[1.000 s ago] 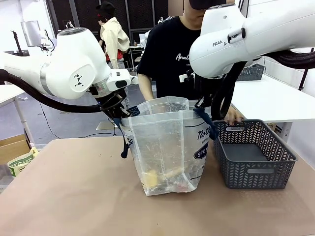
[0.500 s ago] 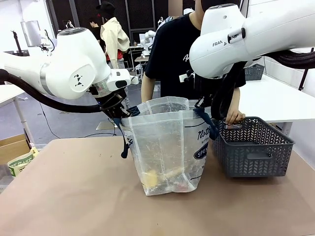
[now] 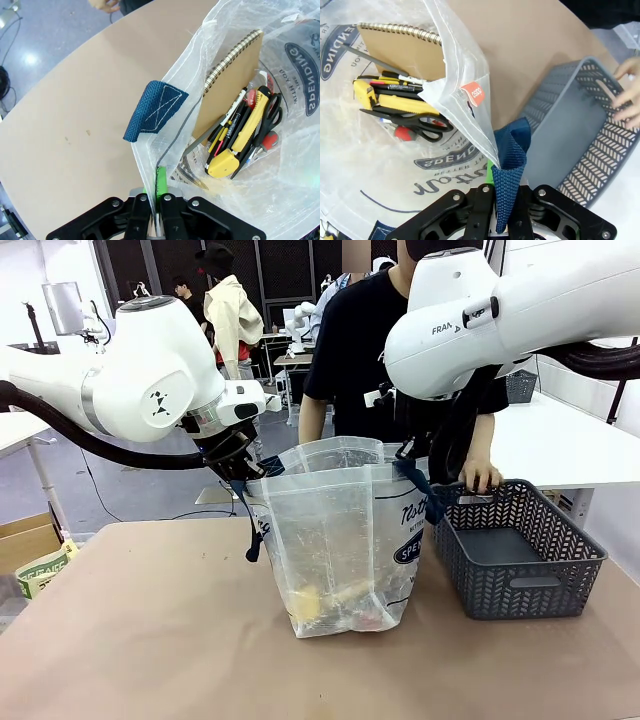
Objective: Transfer purchased items from the store into the shopping bag.
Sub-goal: Move the Reusable shopping bag to the right side of the table.
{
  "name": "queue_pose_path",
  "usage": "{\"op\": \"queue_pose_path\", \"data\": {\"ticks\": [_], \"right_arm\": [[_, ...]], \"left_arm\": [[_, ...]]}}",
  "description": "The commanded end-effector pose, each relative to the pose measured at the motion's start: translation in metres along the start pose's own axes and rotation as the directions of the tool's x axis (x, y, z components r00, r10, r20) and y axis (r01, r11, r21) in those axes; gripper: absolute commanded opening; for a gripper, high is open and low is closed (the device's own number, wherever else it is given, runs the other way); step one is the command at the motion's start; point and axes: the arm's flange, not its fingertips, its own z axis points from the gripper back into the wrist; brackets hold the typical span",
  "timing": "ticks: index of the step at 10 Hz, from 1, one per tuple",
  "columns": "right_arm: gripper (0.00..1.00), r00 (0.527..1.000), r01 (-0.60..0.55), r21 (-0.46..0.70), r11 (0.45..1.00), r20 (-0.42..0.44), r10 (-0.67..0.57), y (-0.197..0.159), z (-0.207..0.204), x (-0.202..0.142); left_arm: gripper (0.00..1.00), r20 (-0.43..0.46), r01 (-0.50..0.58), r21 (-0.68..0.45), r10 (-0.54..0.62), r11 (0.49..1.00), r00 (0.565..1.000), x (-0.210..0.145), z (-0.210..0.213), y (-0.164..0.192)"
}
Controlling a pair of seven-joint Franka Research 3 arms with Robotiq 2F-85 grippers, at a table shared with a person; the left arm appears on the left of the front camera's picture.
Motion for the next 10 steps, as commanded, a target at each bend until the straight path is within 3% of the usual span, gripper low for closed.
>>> {"op": "queue_pose_path", "data": {"ticks": [1,10], "right_arm": [[0.0,1.0,0.002,-0.002,1.0,-0.001,-0.002,-0.0012,-0.0004,-0.0006],[0.0,1.0,0.002,-0.002,1.0,-0.001,-0.002,-0.0012,-0.0004,-0.0006]], "left_arm": [[0.0,0.001,-0.007,0.001,0.007,1.0,1.0,-0.0013,-0.0013,0.0008],[0.0,0.001,-0.007,0.001,0.007,1.0,1.0,-0.0013,-0.0013,0.0008]]}}
